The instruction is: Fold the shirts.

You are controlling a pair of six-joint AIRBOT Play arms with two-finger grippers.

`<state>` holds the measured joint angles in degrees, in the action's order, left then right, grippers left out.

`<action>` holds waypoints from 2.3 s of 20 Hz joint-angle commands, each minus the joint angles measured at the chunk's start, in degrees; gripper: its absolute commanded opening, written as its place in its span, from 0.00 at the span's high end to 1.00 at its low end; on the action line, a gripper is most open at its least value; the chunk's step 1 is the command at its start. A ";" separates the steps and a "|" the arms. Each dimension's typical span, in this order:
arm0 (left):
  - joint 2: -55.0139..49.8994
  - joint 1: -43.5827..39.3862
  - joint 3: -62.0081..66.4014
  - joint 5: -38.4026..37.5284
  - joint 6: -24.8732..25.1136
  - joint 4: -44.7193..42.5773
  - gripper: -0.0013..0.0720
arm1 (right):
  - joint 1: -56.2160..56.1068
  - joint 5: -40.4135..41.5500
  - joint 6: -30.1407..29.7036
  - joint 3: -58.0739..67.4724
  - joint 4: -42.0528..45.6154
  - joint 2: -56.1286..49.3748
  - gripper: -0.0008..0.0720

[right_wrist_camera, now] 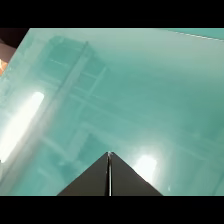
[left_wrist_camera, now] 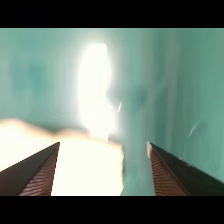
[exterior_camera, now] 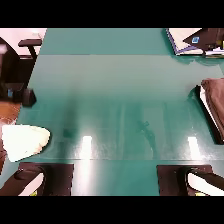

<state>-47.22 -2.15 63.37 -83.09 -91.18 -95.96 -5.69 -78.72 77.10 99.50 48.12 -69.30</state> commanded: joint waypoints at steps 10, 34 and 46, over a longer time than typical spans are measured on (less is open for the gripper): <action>3.10 6.36 -31.23 9.49 -6.10 -4.55 0.59 | 0.00 0.20 0.02 0.04 -0.04 0.00 0.97; -17.49 -35.12 29.29 12.81 -7.34 6.03 0.95 | 0.07 20.26 0.04 0.17 0.07 10.25 0.97; -34.36 -29.05 29.11 24.06 1.92 21.09 0.22 | 0.07 19.82 0.04 0.17 0.13 10.23 0.97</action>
<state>-80.29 -37.87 92.64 -59.86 -89.27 -76.58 -5.56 -58.52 77.12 99.61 48.25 -59.05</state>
